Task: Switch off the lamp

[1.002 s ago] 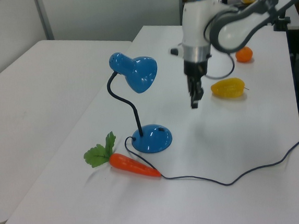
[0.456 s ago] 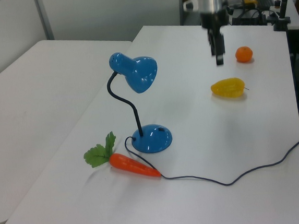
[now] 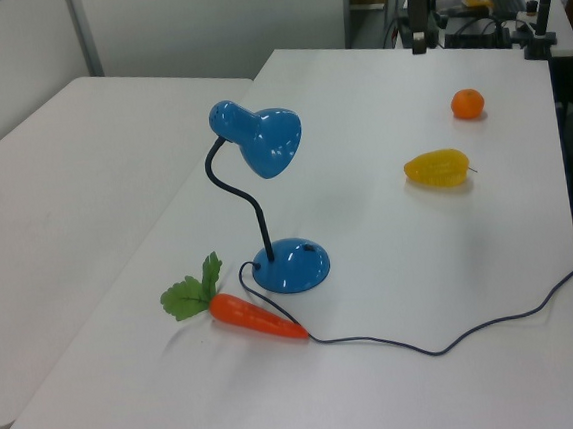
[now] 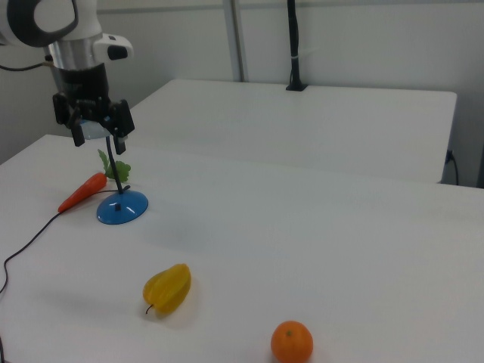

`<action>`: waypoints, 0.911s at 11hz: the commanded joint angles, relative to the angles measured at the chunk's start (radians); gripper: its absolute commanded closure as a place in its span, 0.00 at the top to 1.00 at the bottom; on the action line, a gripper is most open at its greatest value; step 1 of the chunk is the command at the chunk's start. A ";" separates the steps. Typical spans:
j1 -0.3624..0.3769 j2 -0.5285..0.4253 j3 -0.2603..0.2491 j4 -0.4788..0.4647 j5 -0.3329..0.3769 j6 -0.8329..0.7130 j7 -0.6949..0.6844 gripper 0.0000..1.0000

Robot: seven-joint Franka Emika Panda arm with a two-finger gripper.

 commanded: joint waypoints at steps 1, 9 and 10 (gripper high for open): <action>0.030 -0.008 -0.035 0.012 -0.011 0.078 0.025 1.00; 0.103 0.008 -0.093 -0.031 0.001 0.229 0.016 1.00; 0.103 0.009 -0.093 -0.031 0.001 0.229 0.017 1.00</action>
